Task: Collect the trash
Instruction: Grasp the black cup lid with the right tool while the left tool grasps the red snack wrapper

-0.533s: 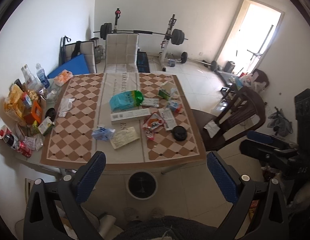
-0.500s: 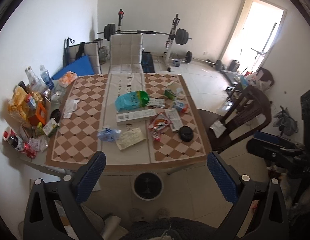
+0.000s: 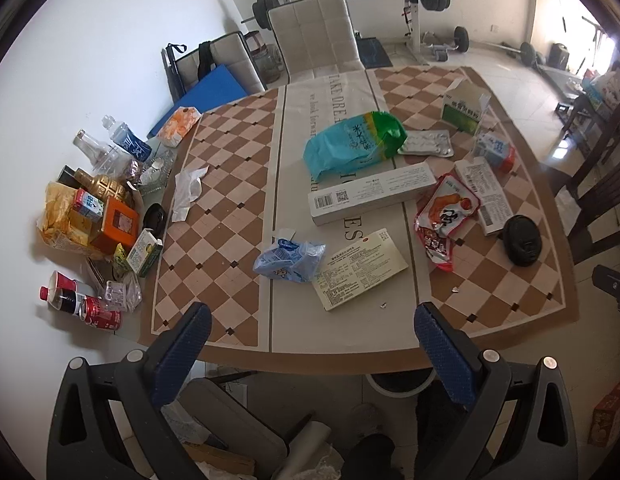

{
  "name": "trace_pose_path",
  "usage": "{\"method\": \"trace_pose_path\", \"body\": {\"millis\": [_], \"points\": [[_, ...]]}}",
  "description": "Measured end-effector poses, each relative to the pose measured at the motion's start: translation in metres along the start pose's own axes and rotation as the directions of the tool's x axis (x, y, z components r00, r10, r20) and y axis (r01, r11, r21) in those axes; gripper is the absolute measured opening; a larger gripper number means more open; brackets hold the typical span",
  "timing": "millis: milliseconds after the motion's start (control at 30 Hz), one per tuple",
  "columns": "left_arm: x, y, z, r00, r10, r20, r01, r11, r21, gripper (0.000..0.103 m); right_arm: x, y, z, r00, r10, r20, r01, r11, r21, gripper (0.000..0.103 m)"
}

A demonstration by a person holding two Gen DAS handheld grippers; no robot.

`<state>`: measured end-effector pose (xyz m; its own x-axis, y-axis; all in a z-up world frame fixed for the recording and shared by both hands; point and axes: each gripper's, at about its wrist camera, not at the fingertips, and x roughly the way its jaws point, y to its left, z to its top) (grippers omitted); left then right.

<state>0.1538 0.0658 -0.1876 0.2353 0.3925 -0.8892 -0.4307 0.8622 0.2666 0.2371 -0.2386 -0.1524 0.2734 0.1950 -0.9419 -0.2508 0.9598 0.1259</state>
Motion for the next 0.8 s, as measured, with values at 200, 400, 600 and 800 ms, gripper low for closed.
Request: {"method": "trace_pose_path", "body": {"millis": [200,400,600,800], "points": [[0.089,-0.052,0.033,0.986,0.018,-0.168,-0.01,0.999,0.047,0.103,0.154,-0.001,0.043,0.978,-0.104,-0.18,0.091,0.993,-0.074,0.103],[0.156,-0.111,0.068,0.96,-0.035,-0.278,0.079,0.986,0.147,0.103,0.235,0.01,0.073,0.954,-0.125,-0.273,0.081,0.983,-0.166,0.103],[0.188,-0.157,0.092,0.943,-0.082,-0.323,0.174,0.947,0.27,0.103,0.261,0.009,0.088,0.938,-0.138,-0.317,0.066,0.971,-0.229,0.09],[0.202,-0.193,0.098,0.934,-0.085,-0.347,0.216,0.908,0.359,0.102,0.264,-0.018,0.095,0.927,-0.155,-0.341,0.079,0.971,-0.227,0.09]]}}
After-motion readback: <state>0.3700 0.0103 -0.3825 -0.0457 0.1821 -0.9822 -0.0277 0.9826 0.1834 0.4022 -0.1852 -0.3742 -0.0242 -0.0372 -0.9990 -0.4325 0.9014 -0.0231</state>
